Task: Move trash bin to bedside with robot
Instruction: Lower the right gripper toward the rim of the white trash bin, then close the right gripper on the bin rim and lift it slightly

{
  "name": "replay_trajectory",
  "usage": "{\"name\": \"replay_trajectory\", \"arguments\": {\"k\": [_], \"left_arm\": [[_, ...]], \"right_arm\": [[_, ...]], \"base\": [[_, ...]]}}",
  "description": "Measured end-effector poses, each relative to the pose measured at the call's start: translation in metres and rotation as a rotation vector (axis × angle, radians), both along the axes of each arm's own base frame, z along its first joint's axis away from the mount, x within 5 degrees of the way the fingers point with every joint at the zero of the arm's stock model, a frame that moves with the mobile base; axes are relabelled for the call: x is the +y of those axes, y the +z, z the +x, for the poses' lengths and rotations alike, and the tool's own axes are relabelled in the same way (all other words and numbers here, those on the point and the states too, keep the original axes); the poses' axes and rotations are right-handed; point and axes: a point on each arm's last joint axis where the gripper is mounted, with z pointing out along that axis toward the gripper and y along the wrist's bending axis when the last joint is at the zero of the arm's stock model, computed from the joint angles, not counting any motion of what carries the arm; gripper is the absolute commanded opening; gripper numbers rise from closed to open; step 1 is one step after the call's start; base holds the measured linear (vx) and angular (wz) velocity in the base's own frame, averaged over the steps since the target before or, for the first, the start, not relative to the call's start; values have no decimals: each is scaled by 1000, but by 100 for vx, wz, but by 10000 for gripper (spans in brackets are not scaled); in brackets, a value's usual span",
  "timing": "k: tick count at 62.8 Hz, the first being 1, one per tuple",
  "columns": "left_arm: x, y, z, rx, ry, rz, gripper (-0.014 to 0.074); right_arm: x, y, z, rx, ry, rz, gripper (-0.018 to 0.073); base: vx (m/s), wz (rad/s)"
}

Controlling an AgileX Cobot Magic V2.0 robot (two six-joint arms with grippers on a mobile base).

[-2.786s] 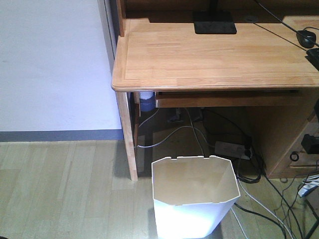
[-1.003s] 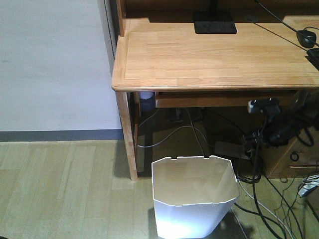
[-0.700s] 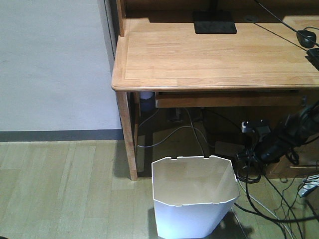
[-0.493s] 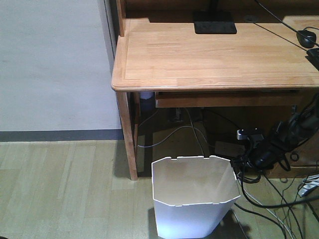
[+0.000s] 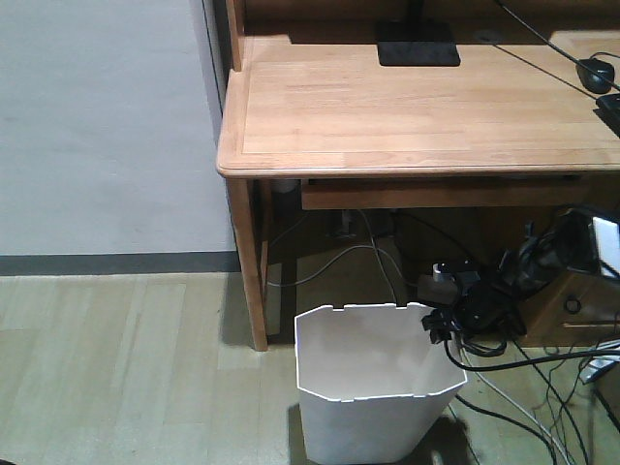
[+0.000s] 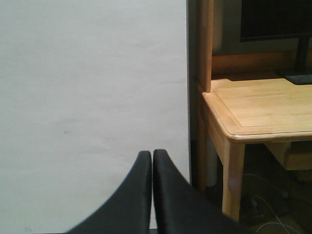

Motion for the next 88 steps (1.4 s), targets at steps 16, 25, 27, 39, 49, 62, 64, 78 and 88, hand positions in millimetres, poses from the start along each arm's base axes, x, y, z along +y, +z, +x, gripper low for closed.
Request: {"name": "replay_trajectory", "arguments": {"k": [16, 25, 27, 39, 49, 62, 64, 78, 88], "left_arm": [[0, 0, 0, 0, 0, 0, -6], [0, 0, 0, 0, 0, 0, -6], [0, 0, 0, 0, 0, 0, -6], [0, 0, 0, 0, 0, 0, -6], [0, 0, 0, 0, 0, 0, -6], [0, 0, 0, 0, 0, 0, -6], [0, 0, 0, 0, 0, 0, -6], [0, 0, 0, 0, 0, 0, -6], [0, 0, 0, 0, 0, 0, -6]], "right_arm": [[-1, -37, 0, 46, 6, -3, 463], [-2, -54, 0, 69, 13, -14, 438], [-2, -57, 0, 77, 11, -15, 428], [-2, -72, 6, 118, 4, -13, 211], [-2, -70, 14, 139, 8, -5, -15], [-2, -65, 19, 121, -12, 5, -6], [-2, -63, 19, 118, -11, 7, -6], [0, -39, 13, 69, 6, 10, -5], [0, -11, 12, 18, 41, 18, -5]], "base": [[0, 0], [0, 0], [0, 0], [0, 0], [0, 0], [0, 0], [0, 0], [0, 0], [0, 0]]}}
